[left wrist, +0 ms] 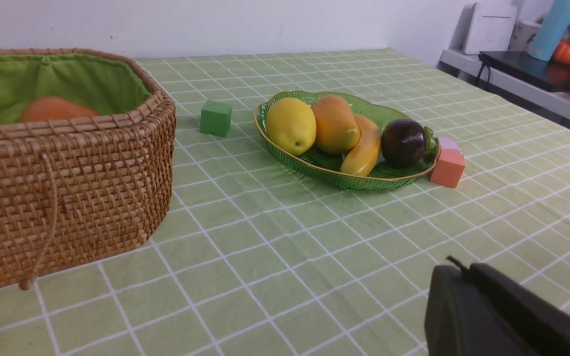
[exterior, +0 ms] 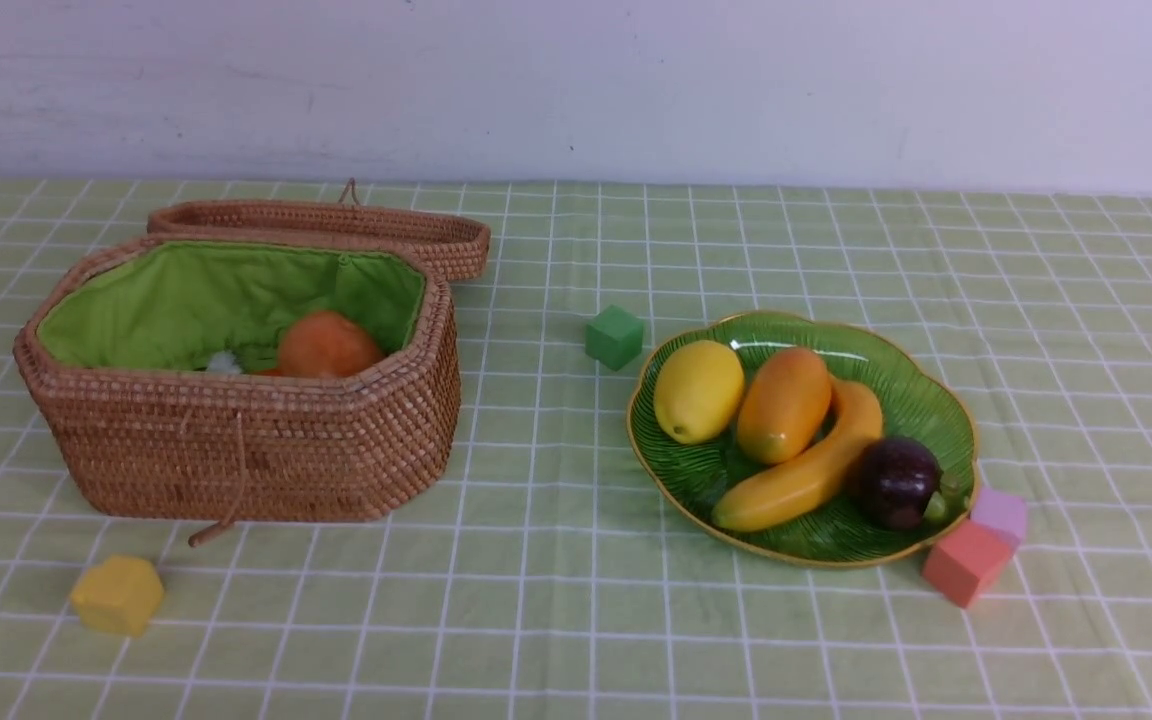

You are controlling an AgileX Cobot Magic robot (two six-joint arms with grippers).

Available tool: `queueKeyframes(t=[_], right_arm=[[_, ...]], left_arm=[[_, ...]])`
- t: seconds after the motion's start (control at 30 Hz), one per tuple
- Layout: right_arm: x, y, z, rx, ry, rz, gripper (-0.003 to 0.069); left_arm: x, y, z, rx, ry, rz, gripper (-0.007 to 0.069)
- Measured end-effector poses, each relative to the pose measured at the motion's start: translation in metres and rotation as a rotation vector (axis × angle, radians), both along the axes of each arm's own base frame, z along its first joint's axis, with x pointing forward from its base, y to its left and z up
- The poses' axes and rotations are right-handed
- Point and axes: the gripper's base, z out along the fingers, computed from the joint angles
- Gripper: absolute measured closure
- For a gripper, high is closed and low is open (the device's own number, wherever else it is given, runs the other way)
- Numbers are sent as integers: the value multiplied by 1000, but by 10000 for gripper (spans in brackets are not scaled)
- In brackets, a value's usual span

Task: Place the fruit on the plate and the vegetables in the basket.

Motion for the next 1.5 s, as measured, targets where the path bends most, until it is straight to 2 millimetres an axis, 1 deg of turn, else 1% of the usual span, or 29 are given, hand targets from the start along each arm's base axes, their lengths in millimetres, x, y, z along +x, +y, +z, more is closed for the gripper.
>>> queueKeyframes(t=[0.37, 0.53, 0.77, 1.5], right_arm=[[0, 0, 0, -3, -4, 4, 674], [0, 3, 1, -94, -8, 62, 672], [0, 6, 0, -97, 1, 95, 669], [0, 6, 0, -100, 4, 99, 651]], left_arm=[[0, 0, 0, 0, 0, 0, 617], [0, 0, 0, 0, 0, 0, 612], [0, 0, 0, 0, 0, 0, 605], [0, 0, 0, 2, 2, 0, 589]])
